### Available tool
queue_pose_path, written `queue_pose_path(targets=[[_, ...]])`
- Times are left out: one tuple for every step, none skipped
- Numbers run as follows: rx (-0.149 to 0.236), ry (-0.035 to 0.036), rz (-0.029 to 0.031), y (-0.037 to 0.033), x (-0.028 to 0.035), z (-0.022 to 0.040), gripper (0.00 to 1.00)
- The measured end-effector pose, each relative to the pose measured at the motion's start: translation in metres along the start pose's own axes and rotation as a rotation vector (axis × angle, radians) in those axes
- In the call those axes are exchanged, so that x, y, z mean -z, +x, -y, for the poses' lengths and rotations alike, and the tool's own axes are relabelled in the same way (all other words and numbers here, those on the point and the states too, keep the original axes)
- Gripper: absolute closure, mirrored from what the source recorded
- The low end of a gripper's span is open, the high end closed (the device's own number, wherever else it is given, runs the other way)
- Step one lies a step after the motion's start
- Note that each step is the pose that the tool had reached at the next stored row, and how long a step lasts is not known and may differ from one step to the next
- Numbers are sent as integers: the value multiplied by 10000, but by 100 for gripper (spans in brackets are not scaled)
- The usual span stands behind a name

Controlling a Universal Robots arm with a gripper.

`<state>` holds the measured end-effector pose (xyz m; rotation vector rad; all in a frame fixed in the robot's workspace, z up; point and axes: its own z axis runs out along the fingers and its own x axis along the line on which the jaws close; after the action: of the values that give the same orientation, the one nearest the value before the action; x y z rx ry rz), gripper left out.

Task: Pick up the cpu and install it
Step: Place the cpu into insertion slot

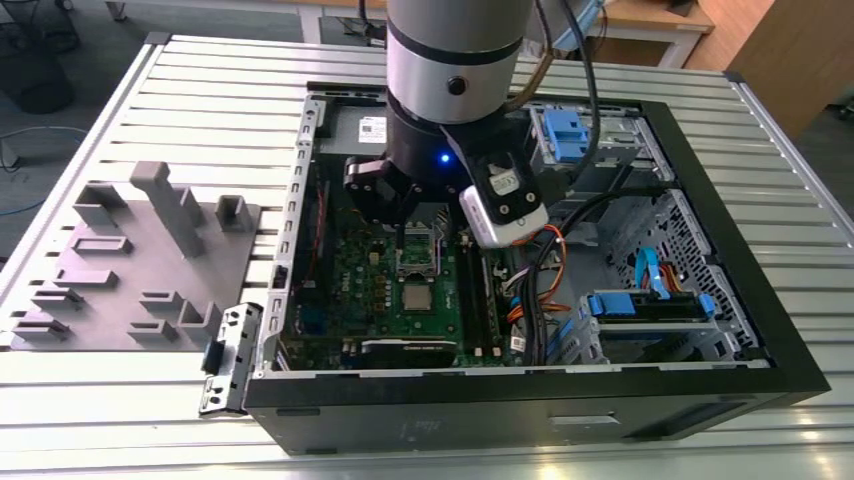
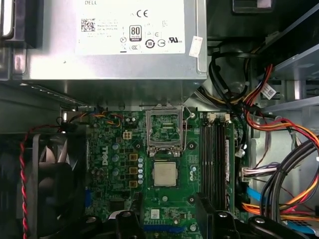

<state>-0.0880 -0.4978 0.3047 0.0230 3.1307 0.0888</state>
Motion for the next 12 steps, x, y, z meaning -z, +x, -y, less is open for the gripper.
queue_pose_path(targets=[[0,1,0,0,-18,1,47],[0,1,-1,0,-35,2,47],[1,1,0,0,-53,3,47],[0,0,0,1,-72,4,47],[0,0,0,1,-90,5,47],[0,0,0,1,-108,6,47],[0,0,0,1,-127,7,47],[0,1,0,1,-145,8,47],[0,0,0,2,-163,9,47],[0,1,-1,2,-180,10,47],[0,0,0,2,-199,11,47],[1,0,0,2,-216,12,47]])
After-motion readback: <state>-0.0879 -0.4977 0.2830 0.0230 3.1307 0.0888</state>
